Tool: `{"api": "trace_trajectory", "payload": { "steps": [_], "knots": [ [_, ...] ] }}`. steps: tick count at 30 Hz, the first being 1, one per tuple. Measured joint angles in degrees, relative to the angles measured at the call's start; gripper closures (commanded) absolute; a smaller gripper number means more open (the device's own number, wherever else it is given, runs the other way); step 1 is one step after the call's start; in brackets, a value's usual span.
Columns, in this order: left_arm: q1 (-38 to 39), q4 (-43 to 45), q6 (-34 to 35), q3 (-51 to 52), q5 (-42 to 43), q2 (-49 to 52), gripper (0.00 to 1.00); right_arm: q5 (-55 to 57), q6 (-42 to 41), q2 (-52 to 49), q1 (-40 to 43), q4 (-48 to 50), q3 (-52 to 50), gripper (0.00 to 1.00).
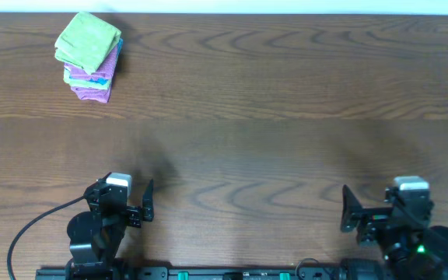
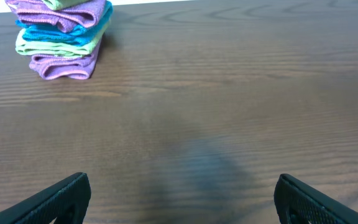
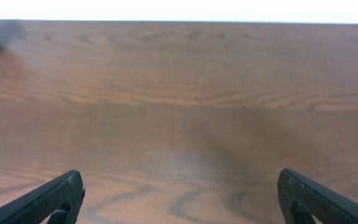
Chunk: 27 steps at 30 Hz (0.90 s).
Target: Fold the cloth
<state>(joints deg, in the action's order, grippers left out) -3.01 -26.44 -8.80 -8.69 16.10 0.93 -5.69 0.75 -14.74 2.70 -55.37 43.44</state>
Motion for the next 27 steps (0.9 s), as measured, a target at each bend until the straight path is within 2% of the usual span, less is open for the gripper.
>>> {"api": "trace_trajectory", "payload": {
  "steps": [5,12,27],
  "knots": [
    [0.0,-0.04,0.0,0.0,0.0,-0.04,0.05,0.37,0.37,6.56,0.02,4.83,-12.52,0.0],
    [0.0,-0.04,0.0,0.0,0.02,-0.04,0.05,0.44,0.39,13.64,0.0,7.69,-23.54,0.01],
    [0.0,-0.04,0.0,0.0,0.02,-0.04,0.05,0.59,0.39,13.81,0.0,8.31,-32.41,0.01]
  ]
}}
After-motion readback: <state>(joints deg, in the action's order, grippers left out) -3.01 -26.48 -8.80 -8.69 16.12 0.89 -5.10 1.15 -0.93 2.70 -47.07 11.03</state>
